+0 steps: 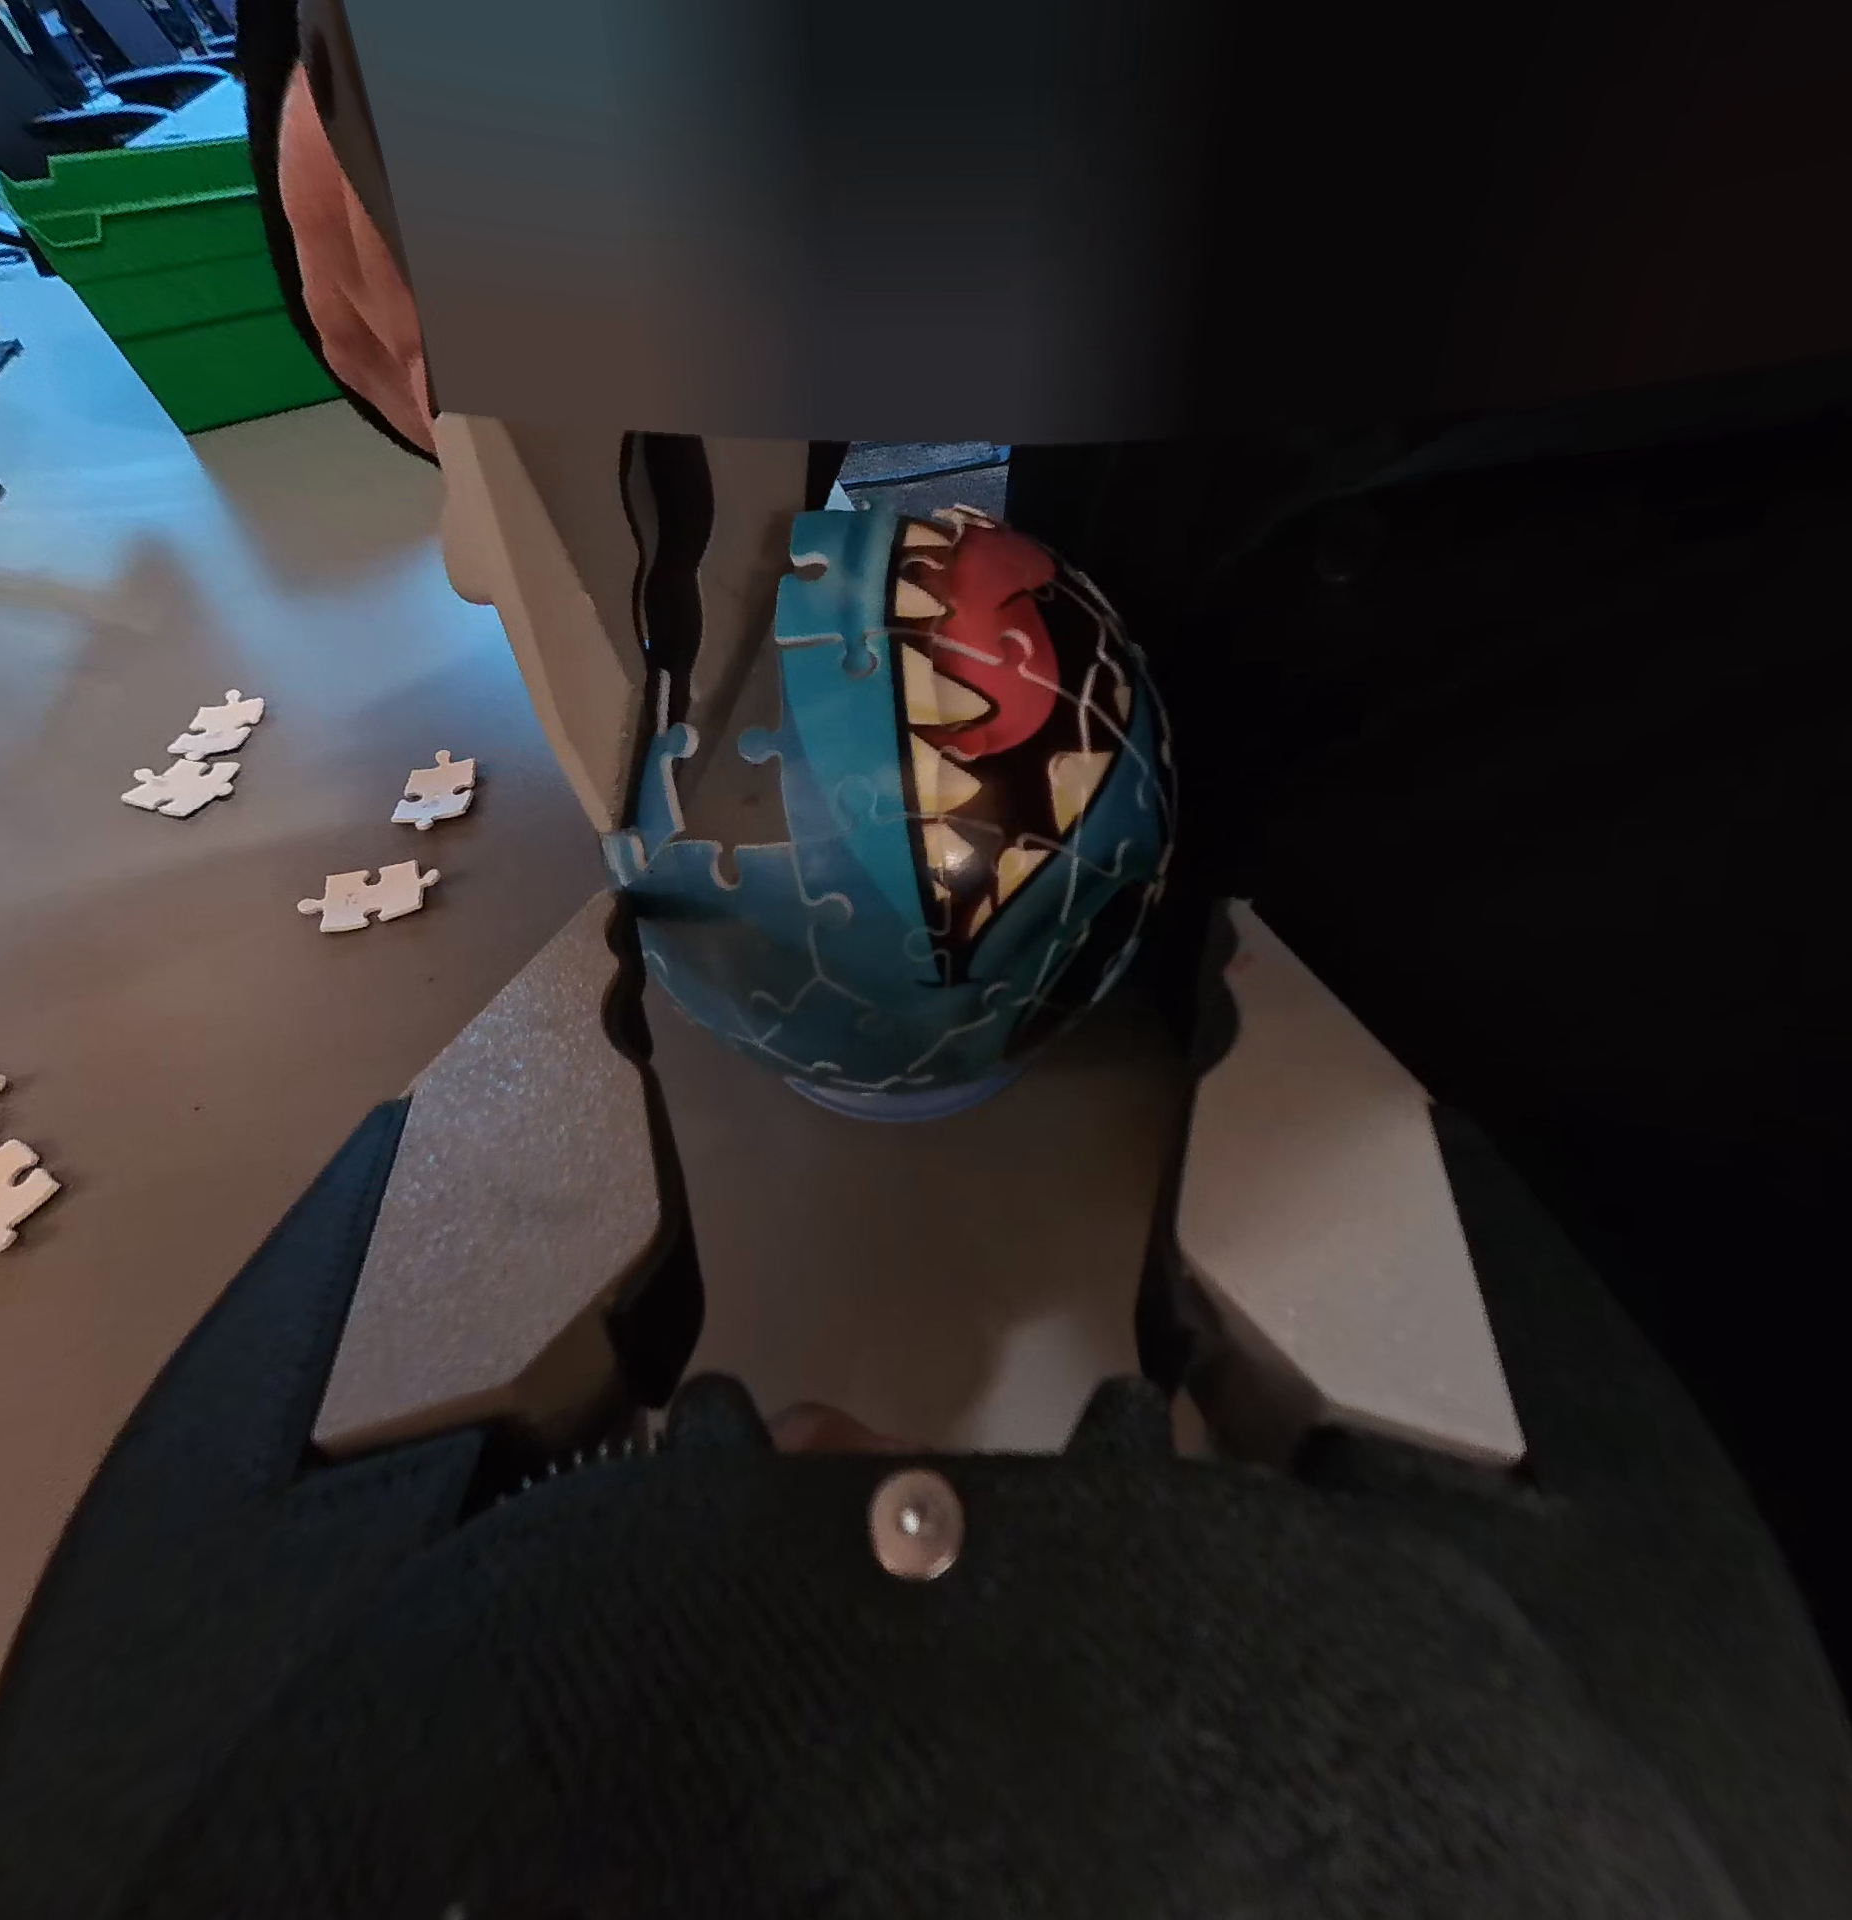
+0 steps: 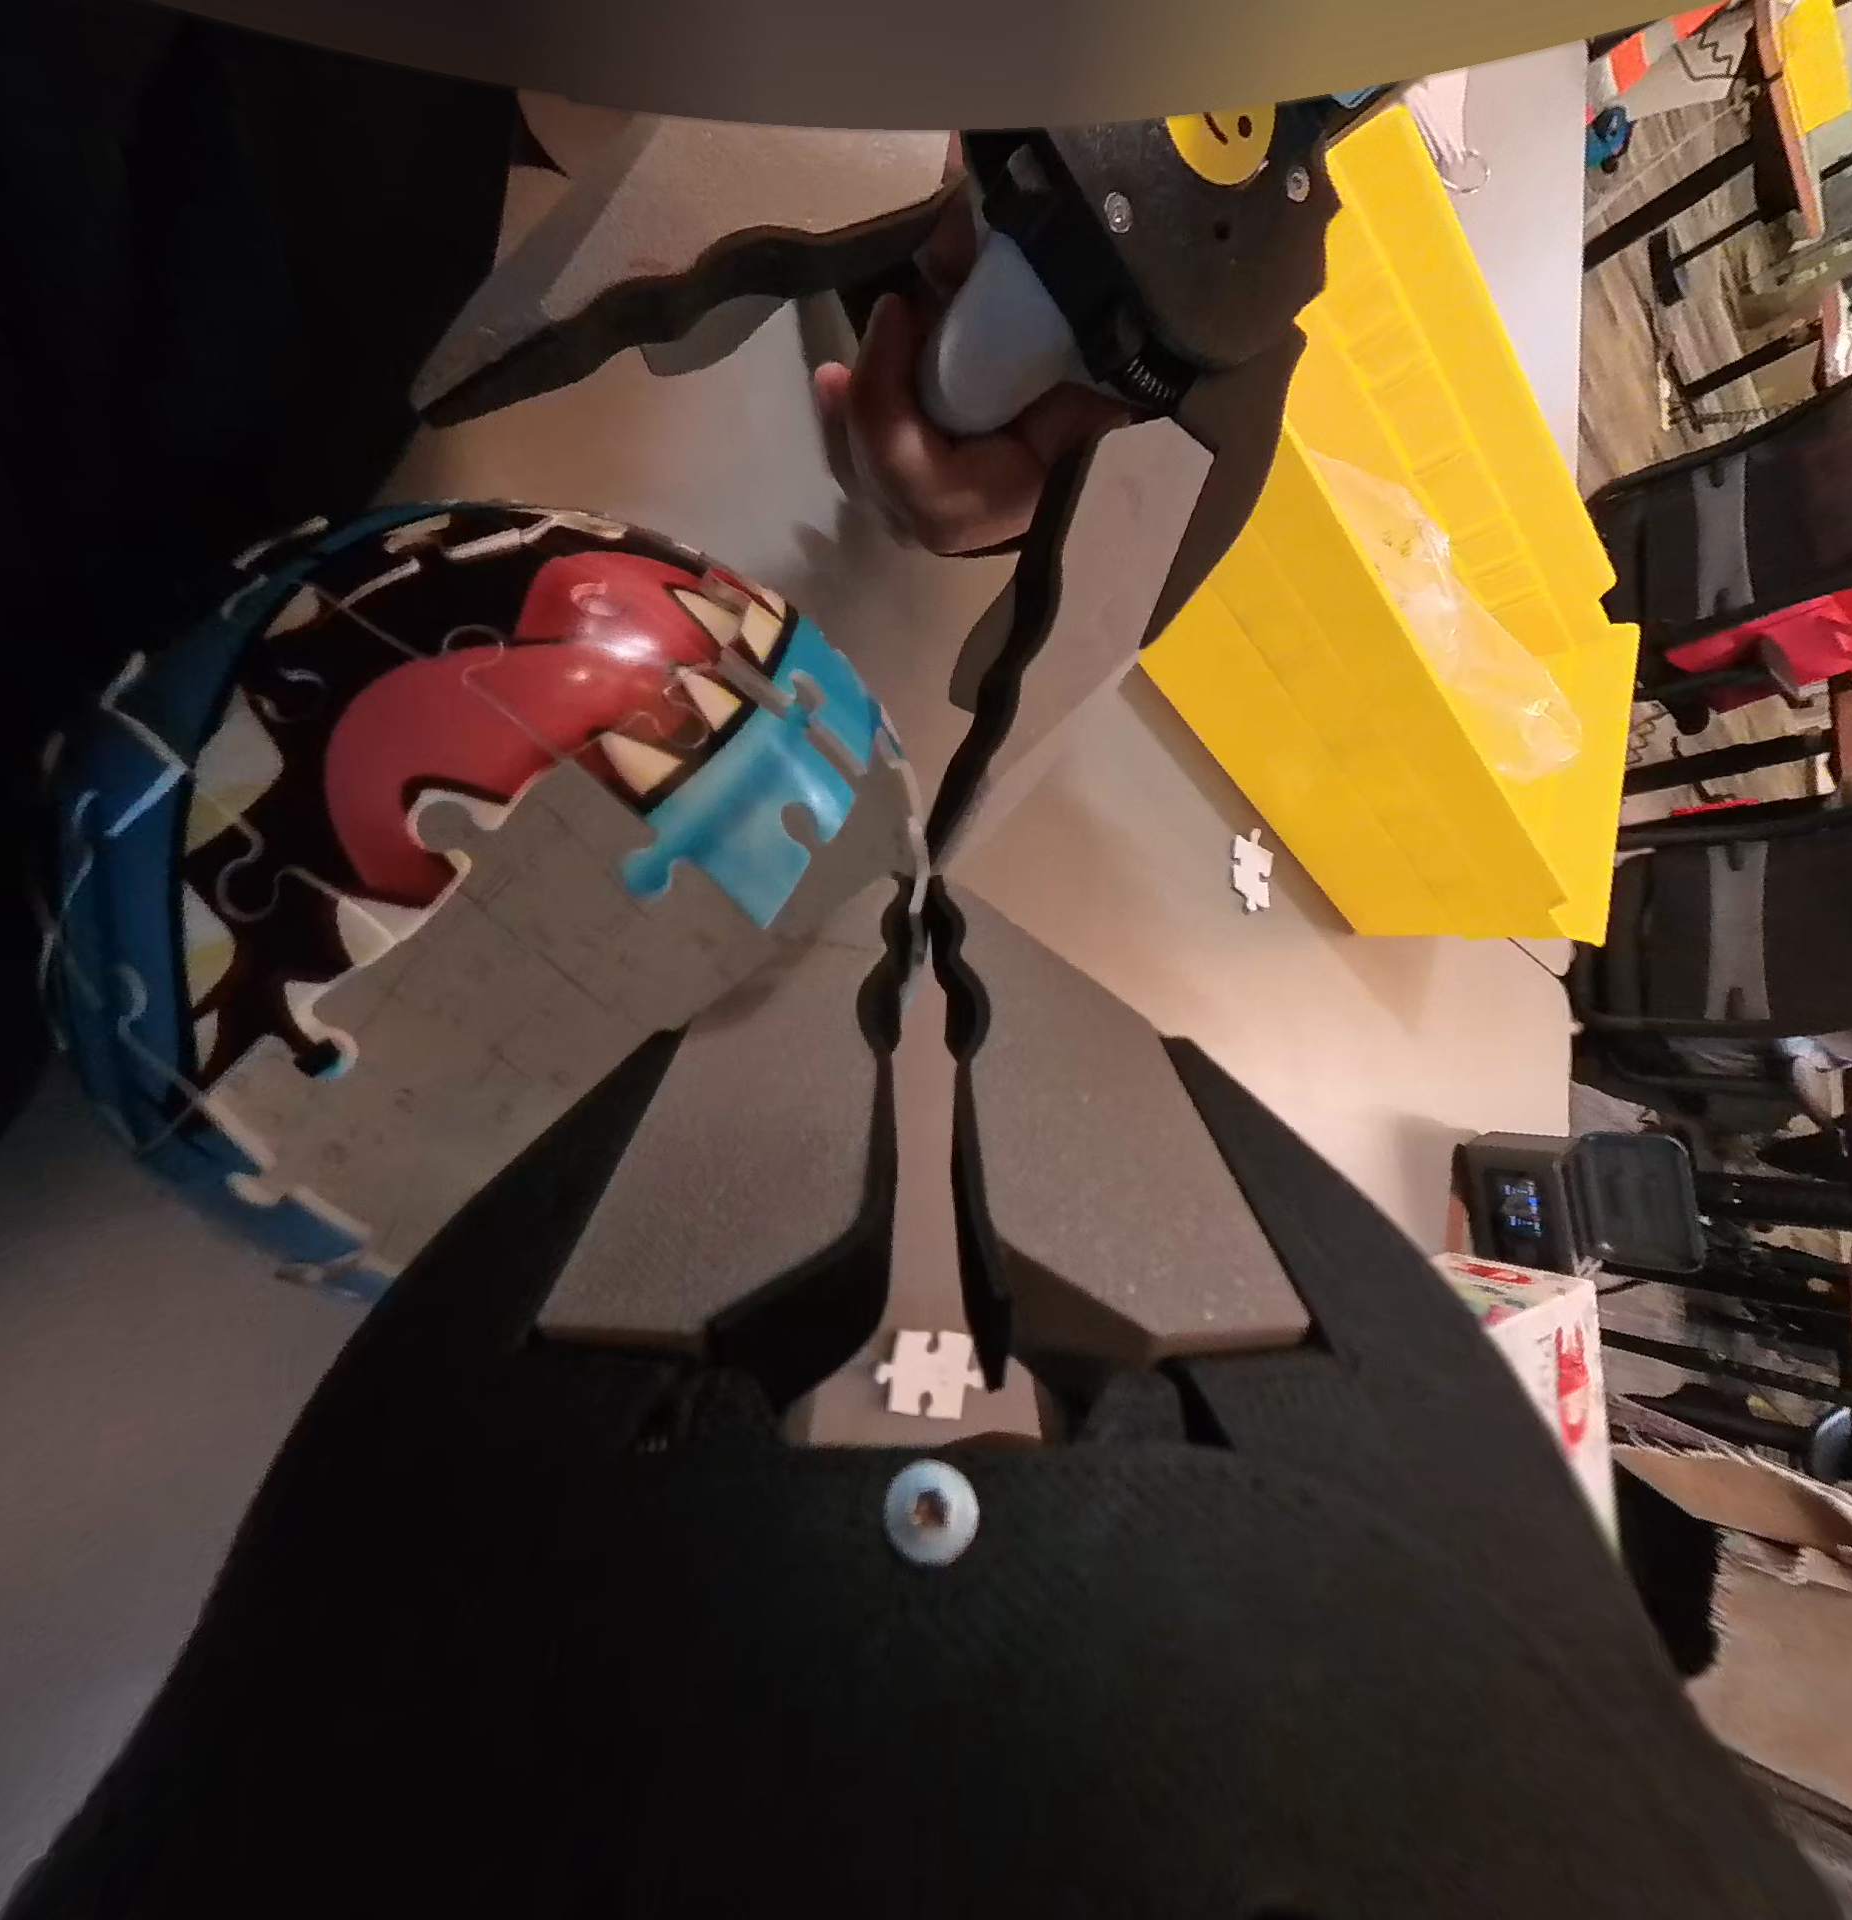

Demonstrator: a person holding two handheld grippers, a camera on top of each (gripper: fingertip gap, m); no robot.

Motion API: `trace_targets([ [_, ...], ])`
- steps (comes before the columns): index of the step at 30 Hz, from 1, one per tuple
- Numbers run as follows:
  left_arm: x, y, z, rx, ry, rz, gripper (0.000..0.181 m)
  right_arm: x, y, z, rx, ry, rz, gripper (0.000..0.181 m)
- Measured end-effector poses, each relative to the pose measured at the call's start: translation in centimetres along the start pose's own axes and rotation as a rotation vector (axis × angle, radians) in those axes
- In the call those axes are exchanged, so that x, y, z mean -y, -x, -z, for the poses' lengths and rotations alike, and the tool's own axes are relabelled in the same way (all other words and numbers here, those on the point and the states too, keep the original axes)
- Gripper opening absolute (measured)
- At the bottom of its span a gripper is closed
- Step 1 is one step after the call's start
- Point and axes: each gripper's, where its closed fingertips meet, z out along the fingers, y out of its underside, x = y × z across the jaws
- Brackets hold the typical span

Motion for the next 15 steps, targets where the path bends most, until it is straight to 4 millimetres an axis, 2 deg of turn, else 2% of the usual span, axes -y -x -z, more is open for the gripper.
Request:
trace_targets([
  [7,0.13,-0.05,0.03,0.003,-0.001,-0.006,0.106,0.08,-0.12,0.15,0.045,-0.037,-0.101,0.000],
  [15,-0.12,-0.04,-0.16,0.006,0.018,-0.004,0.109,-0.10,0.03,-0.11,0.050,0.010,0.017,0.001],
])
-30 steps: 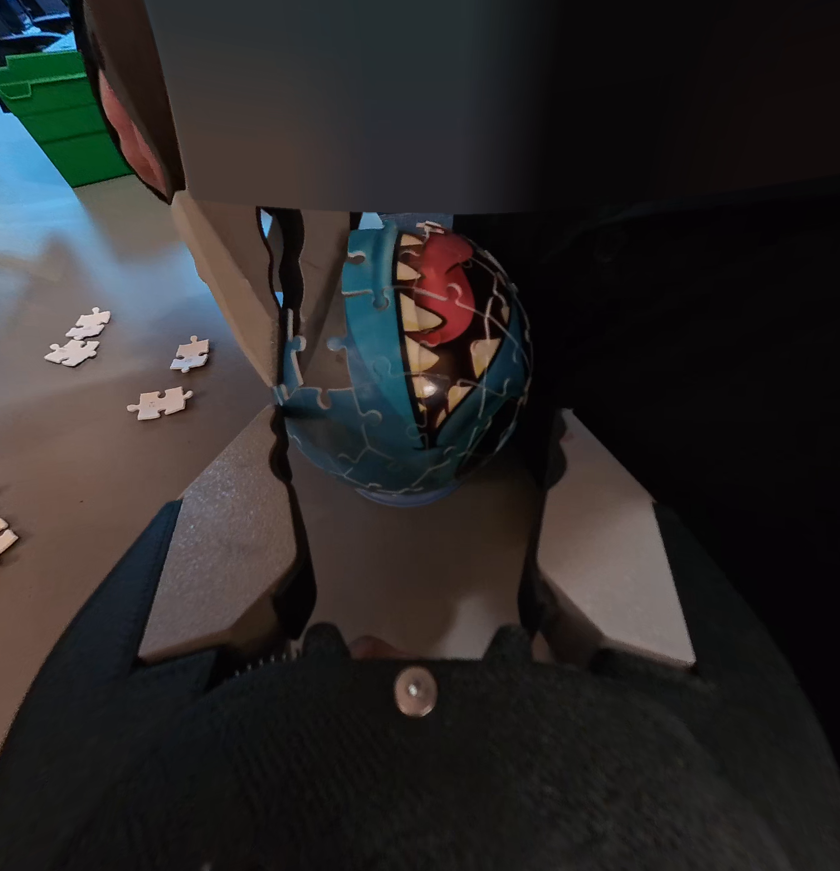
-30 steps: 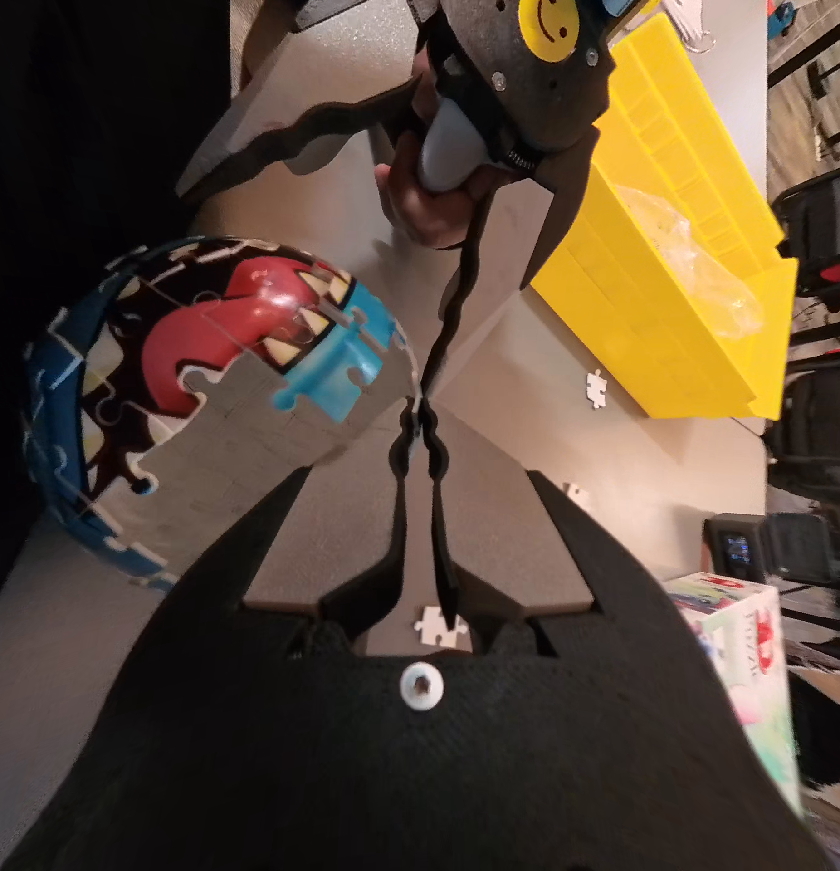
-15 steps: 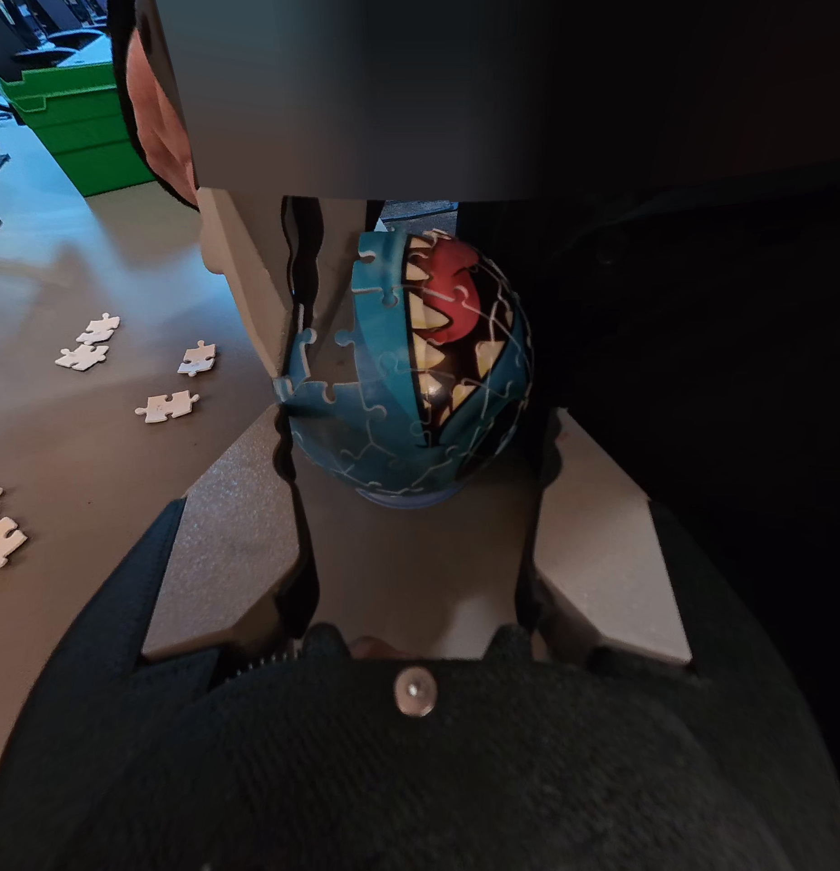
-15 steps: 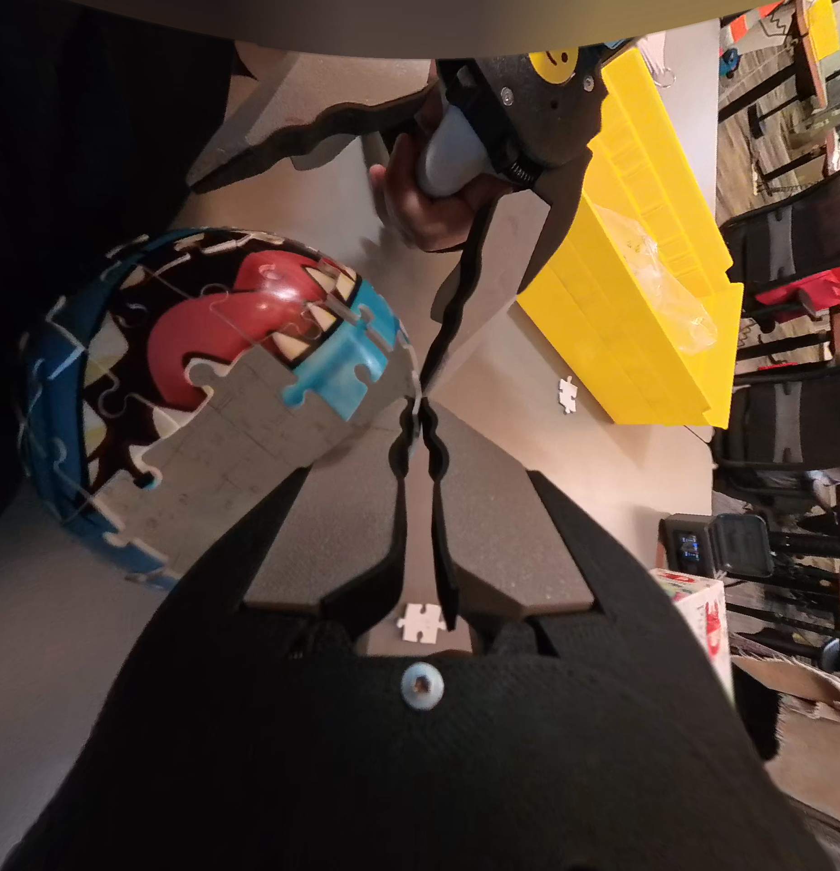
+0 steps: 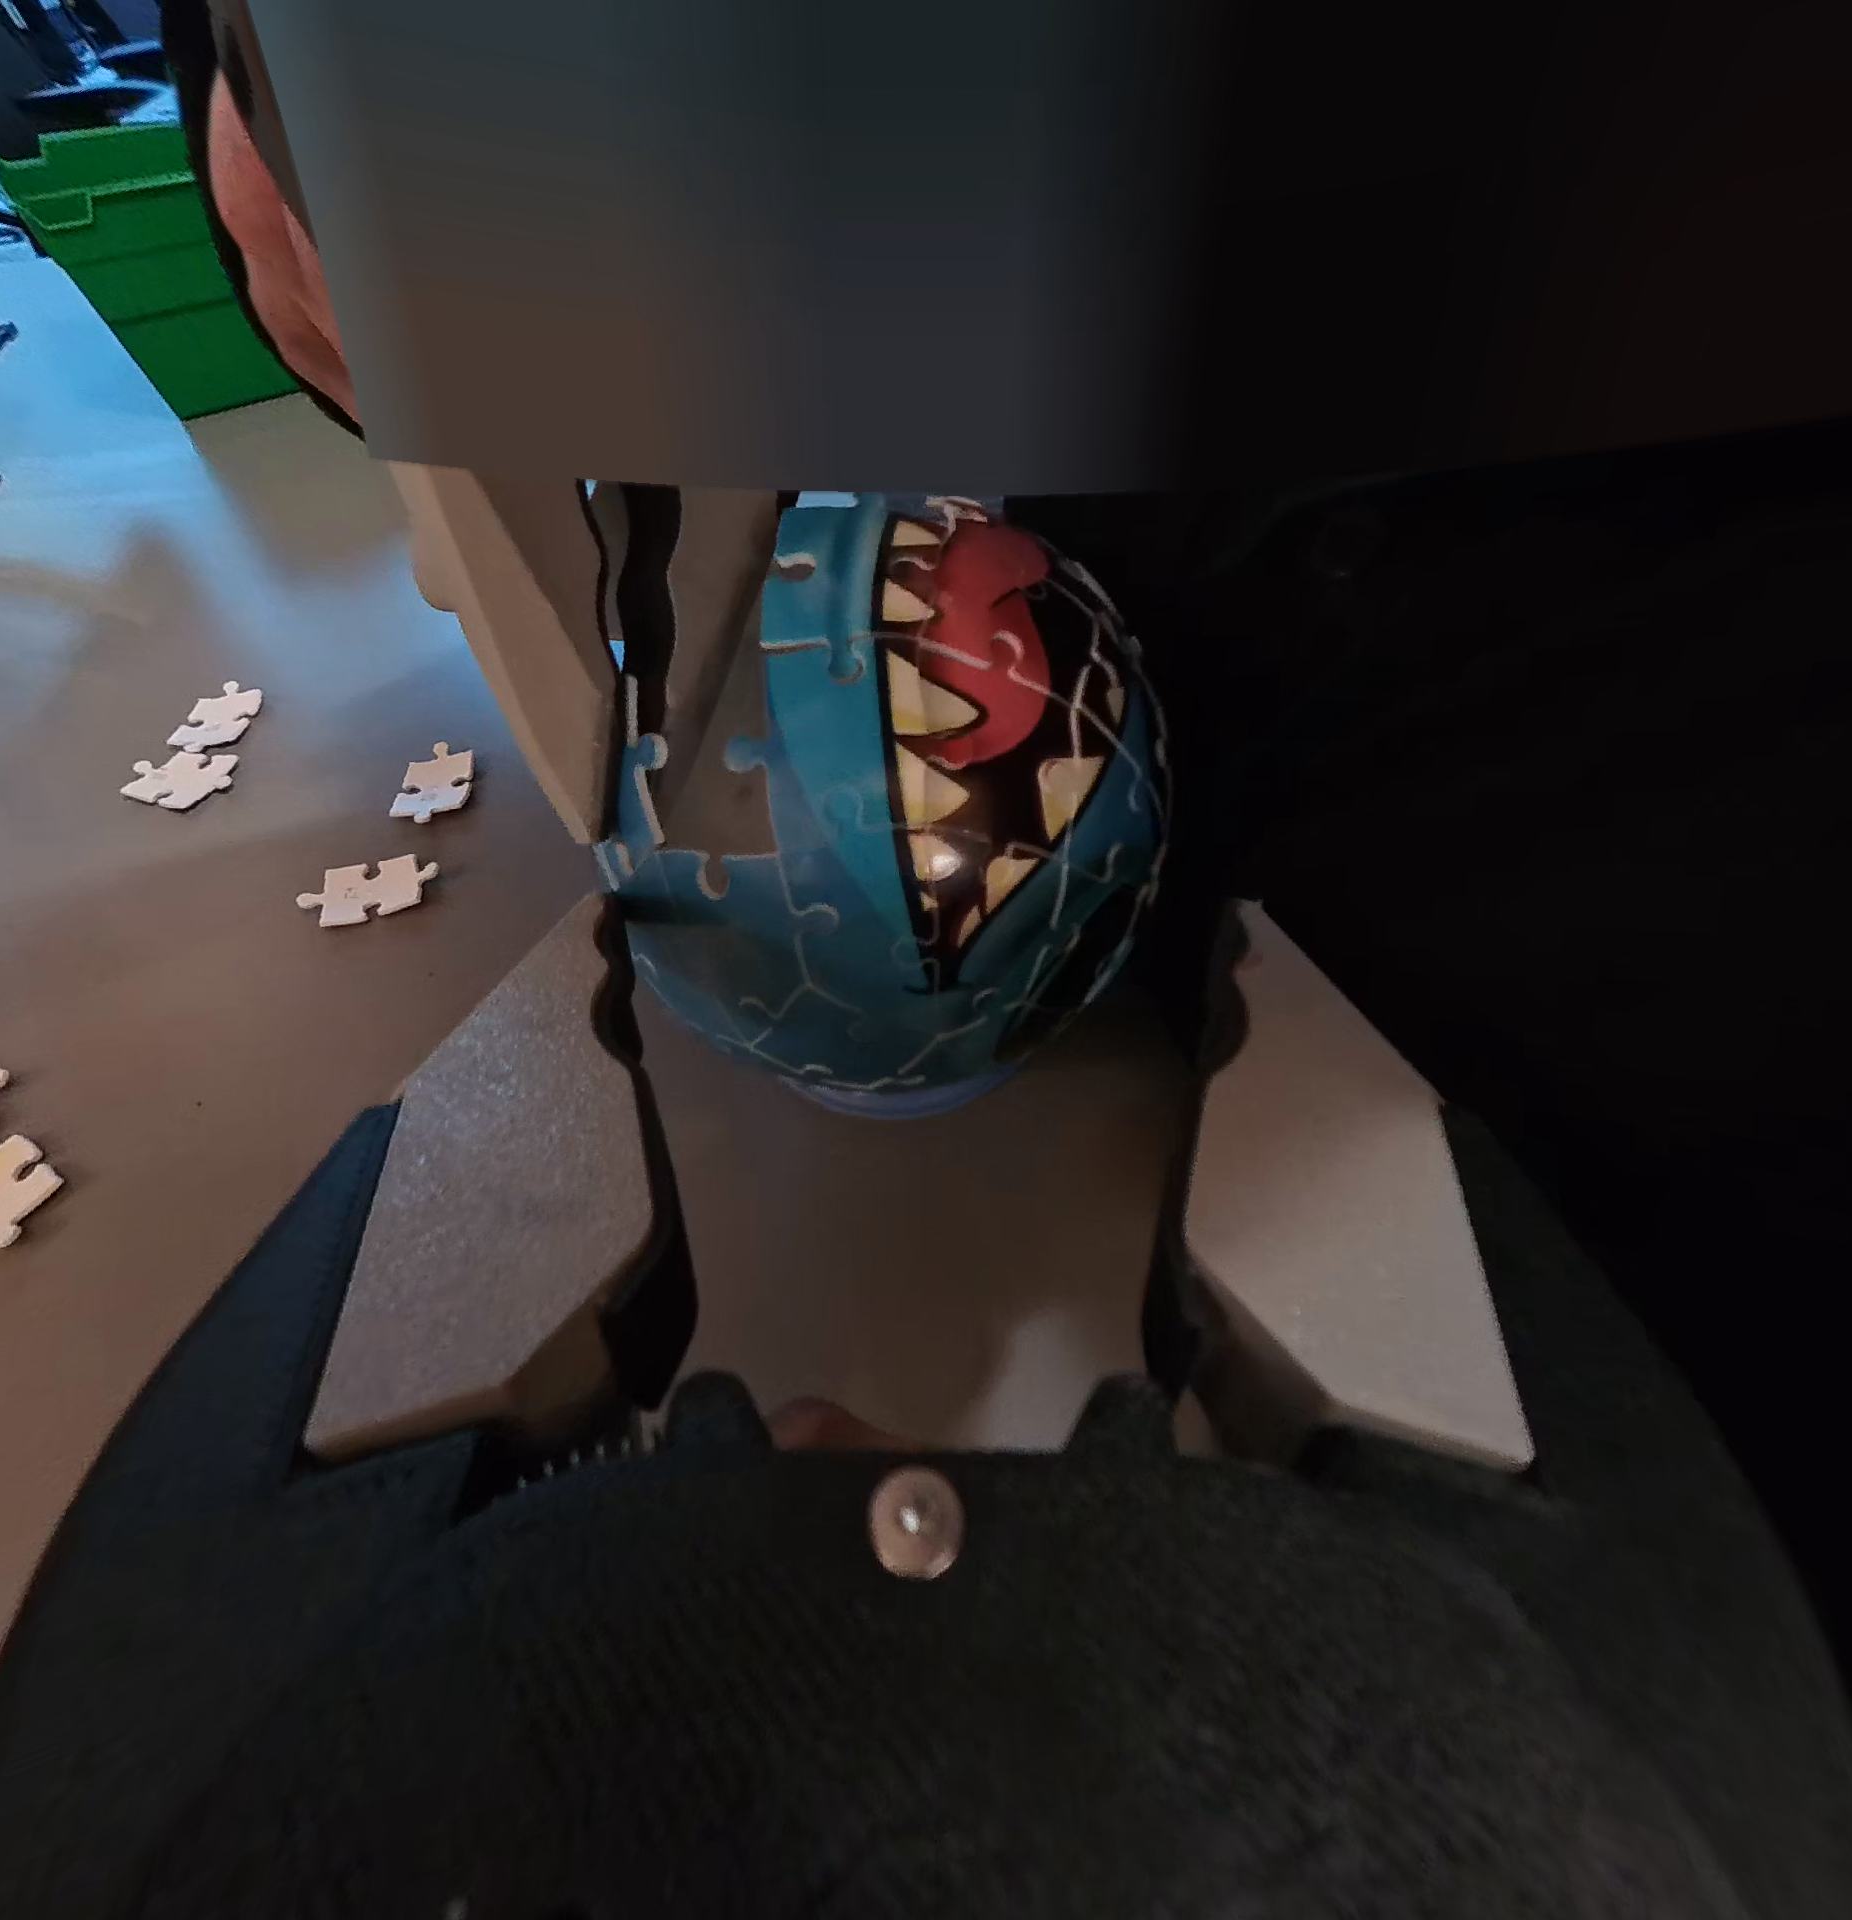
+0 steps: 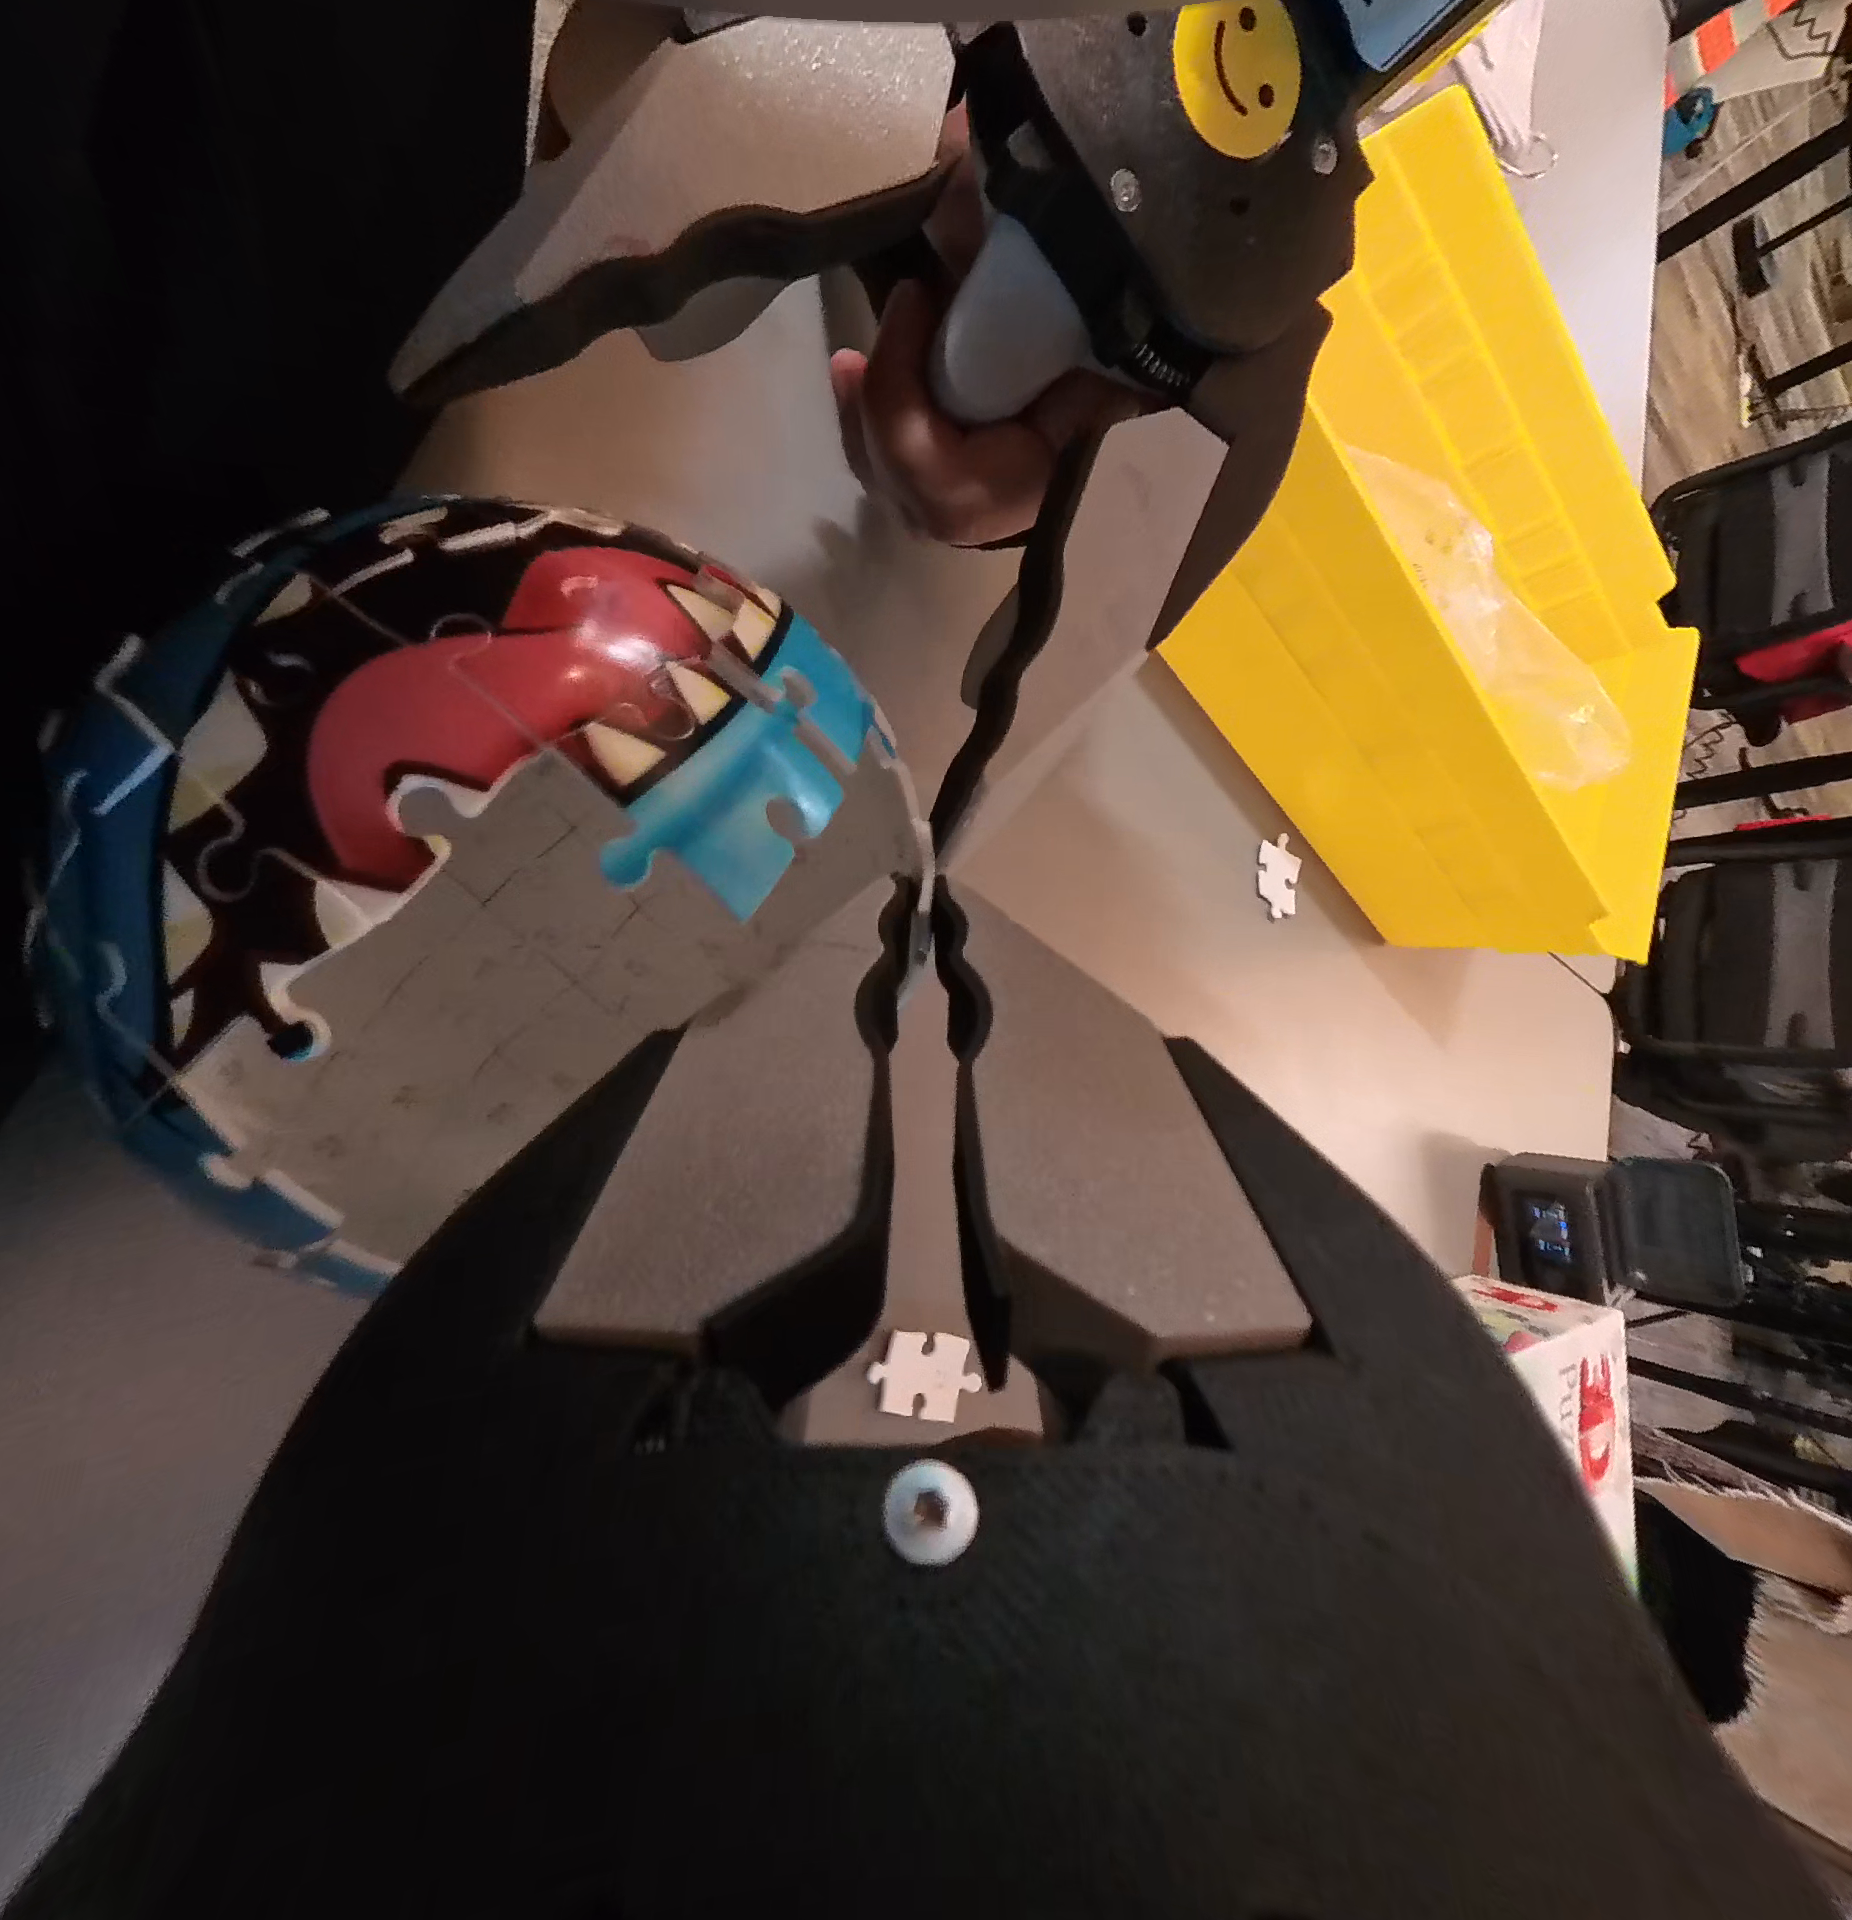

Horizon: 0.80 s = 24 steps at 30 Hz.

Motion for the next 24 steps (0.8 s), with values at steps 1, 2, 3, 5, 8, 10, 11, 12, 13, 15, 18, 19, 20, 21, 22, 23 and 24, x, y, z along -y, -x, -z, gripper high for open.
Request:
trace_targets([
  [1,-0.04,0.01,0.01,0.000,0.000,0.000,0.109,0.01,0.04,-0.02,0.004,0.002,0.011,0.000],
  [2,-0.05,0.00,0.01,-0.001,-0.001,0.001,0.109,0.01,0.01,-0.03,0.003,0.006,0.026,0.001],
  [3,-0.06,0.01,0.02,0.000,-0.001,0.002,0.109,0.04,-0.03,-0.05,-0.001,0.011,0.039,0.002],
  [5,-0.09,0.03,0.07,-0.001,-0.004,0.005,0.108,0.08,-0.10,-0.12,-0.006,0.016,0.063,0.004],
  [8,-0.15,0.07,0.13,-0.001,-0.009,0.011,0.106,0.11,-0.01,-0.19,0.009,0.016,0.065,0.005],
  [10,-0.16,0.07,0.13,-0.002,-0.010,0.013,0.106,0.09,0.05,-0.26,0.023,0.019,0.062,0.004],
  [11,-0.15,0.07,0.12,-0.002,-0.010,0.014,0.106,0.11,0.12,-0.33,0.029,0.023,0.067,0.004],
  [12,-0.14,0.05,0.11,-0.002,-0.010,0.014,0.106,0.12,0.19,-0.42,0.034,0.029,0.076,0.003],
  [13,-0.15,0.04,0.09,-0.002,-0.010,0.014,0.106,0.13,0.25,-0.52,0.038,0.035,0.087,0.001],
  [15,-0.15,0.00,0.06,-0.002,-0.009,0.014,0.107,0.15,0.27,-0.65,0.041,0.043,0.102,0.001],
  [18,-0.21,-0.07,0.10,0.000,-0.006,0.012,0.107,0.21,0.31,-0.67,0.053,0.039,0.090,0.001],
  [19,-0.22,-0.10,0.11,0.000,-0.007,0.012,0.108,0.21,0.32,-0.67,0.056,0.036,0.086,0.001],
  [20,-0.22,-0.13,0.11,0.000,-0.006,0.011,0.108,0.22,0.32,-0.68,0.060,0.034,0.080,0.001],
  [21,-0.23,-0.14,0.11,0.001,-0.004,0.010,0.108,0.23,0.33,-0.69,0.063,0.033,0.077,0.001],
  [22,-0.24,-0.14,0.11,0.001,-0.003,0.009,0.108,0.23,0.33,-0.70,0.065,0.031,0.076,0.001],
  [23,-0.23,-0.15,0.12,-0.001,-0.005,0.010,0.108,0.24,0.34,-0.72,0.065,0.029,0.077,0.000],
  [24,-0.19,-0.17,0.15,-0.003,-0.010,0.014,0.108,0.22,0.34,-0.72,0.065,0.030,0.077,0.000],
])
